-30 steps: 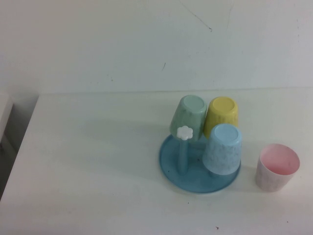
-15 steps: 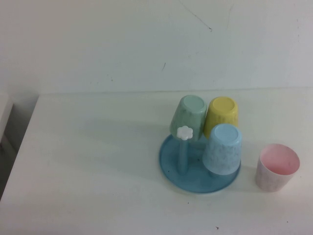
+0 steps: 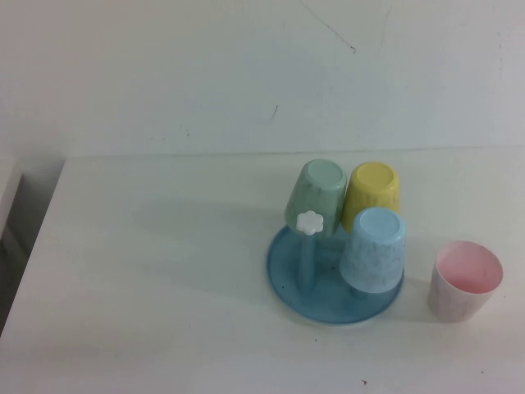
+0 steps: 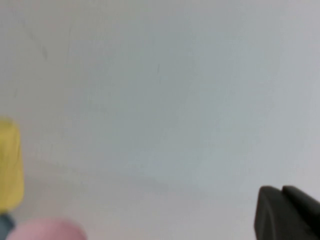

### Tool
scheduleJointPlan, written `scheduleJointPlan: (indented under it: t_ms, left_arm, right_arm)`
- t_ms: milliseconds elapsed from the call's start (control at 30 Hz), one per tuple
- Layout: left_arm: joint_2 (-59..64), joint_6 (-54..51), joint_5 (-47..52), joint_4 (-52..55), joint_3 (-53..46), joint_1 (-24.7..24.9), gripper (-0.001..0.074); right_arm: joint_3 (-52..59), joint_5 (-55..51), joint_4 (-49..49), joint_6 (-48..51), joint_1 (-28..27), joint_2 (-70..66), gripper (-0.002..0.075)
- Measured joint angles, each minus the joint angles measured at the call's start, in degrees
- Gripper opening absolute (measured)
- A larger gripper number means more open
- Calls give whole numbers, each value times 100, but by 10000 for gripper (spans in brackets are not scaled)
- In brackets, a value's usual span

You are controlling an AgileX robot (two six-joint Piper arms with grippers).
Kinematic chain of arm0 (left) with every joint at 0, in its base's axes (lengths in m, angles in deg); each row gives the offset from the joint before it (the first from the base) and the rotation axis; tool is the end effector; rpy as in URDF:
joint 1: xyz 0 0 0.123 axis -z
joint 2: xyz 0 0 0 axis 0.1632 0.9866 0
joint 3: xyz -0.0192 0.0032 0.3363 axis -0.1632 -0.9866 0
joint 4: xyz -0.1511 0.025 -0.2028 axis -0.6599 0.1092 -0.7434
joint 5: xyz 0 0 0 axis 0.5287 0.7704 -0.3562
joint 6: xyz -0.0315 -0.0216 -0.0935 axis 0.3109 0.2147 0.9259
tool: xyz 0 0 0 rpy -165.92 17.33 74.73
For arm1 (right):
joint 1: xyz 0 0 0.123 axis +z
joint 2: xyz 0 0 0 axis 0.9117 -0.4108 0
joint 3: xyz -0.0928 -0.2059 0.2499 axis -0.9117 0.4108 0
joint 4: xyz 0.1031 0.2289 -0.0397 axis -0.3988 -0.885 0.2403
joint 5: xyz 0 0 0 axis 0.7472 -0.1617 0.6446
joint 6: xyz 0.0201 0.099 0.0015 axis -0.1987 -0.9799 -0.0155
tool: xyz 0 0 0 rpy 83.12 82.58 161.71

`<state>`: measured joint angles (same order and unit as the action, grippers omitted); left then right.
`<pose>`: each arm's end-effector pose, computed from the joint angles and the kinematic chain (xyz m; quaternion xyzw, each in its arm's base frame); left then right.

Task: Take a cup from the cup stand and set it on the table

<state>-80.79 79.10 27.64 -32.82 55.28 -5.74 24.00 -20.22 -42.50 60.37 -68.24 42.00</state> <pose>0.0164 -0.0010 0.2078 -0.0268 0.6687 -0.0766 0.7391 0.0168 -0.0006 0.2033 -0.0567 0.6838 -0.0916 0.7217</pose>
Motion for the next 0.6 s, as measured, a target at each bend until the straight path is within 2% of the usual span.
scheduleJointPlan:
  t_ms: [133,300,433,600]
  left_arm:
    - [0,0,-1175,22,0,0,-4]
    - [0,0,-2196,22,0,0,-4]
    - [0,12,-2520,22,0,0,-4]
    - [0,141,-2184,-25,0,0,-4]
  right_arm:
    - [0,1664,0,-79,0,0,-3]
    - [0,2907,0,-254,0,0,-3]
    - [0,3041,-22,-398,0,0,-3]
    - [0,2485,39,-696,0,0,-3]
